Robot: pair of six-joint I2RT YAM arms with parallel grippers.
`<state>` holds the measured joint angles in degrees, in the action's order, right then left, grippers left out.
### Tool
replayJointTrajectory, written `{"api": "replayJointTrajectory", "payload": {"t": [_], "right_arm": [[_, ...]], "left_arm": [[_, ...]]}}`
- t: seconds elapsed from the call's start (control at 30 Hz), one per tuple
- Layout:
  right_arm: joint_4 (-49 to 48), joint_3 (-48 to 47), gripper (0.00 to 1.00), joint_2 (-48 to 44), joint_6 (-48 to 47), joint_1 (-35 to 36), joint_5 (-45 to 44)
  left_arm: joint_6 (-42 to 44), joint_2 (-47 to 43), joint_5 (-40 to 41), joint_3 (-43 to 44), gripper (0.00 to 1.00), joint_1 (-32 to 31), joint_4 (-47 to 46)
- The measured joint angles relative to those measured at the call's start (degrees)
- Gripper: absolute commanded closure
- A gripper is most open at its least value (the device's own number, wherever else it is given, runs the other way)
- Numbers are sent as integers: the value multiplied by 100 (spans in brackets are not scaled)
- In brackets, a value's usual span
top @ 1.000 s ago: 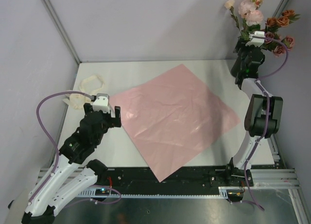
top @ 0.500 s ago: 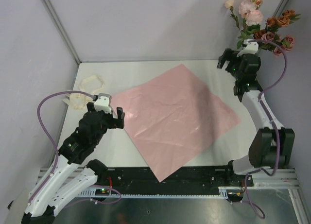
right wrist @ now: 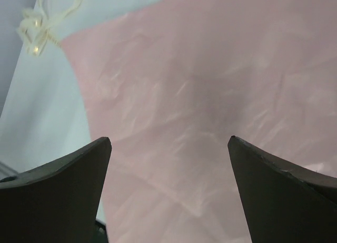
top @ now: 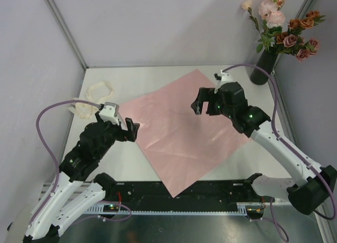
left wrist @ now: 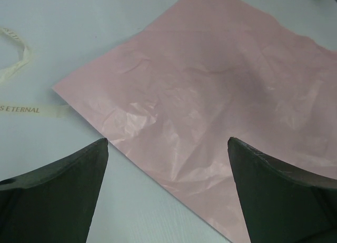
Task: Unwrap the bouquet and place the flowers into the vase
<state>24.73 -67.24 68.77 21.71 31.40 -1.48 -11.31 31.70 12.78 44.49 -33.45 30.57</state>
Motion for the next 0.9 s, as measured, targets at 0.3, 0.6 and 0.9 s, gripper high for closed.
{"api": "replayJointTrajectory", "payload": {"t": [0.3, 0.6, 0.9], "right_arm": [[264, 1283, 1, -1508, 649, 415, -133], [247, 2225, 1, -2796, 883, 417, -555], [146, 2291, 1, -2785, 1025, 417, -713]], "left_arm": [[-181, -238, -157, 20, 0, 0, -44], [-284, -479, -376, 4, 0, 0, -275], [-282, -586, -415, -216, 0, 0, -365]]}}
